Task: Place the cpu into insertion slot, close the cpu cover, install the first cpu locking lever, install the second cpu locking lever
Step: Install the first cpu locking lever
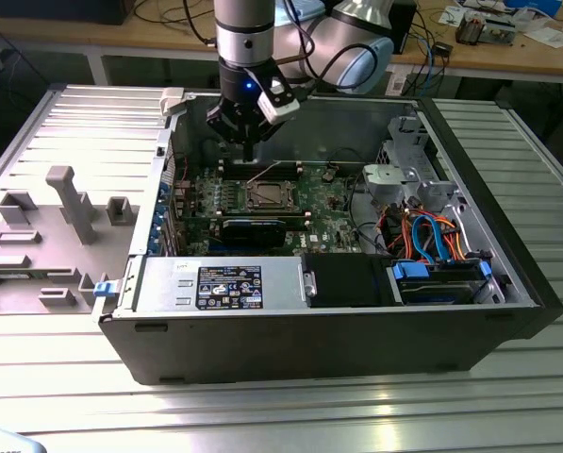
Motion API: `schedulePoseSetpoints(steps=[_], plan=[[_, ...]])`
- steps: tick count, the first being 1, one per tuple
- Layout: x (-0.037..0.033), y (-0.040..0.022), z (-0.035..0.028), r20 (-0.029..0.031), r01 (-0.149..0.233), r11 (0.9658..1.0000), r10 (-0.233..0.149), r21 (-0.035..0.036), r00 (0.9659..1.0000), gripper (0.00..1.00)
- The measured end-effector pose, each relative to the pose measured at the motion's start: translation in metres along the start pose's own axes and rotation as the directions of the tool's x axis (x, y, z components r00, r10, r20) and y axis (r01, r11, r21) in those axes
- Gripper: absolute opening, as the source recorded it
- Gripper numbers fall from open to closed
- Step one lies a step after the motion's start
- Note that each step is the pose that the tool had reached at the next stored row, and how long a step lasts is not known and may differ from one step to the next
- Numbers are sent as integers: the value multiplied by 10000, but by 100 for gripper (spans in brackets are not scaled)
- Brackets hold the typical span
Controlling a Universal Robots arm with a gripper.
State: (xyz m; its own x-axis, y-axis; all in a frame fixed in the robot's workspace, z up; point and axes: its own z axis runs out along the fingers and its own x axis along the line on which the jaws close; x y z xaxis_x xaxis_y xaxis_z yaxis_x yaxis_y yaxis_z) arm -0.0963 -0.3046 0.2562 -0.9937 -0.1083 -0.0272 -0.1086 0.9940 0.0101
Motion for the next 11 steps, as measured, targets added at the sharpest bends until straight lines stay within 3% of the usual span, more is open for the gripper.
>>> schedulePoseSetpoints(steps=[11], plan=[[-2,0,16,1,-2,10000,2,-13,10000,11]])
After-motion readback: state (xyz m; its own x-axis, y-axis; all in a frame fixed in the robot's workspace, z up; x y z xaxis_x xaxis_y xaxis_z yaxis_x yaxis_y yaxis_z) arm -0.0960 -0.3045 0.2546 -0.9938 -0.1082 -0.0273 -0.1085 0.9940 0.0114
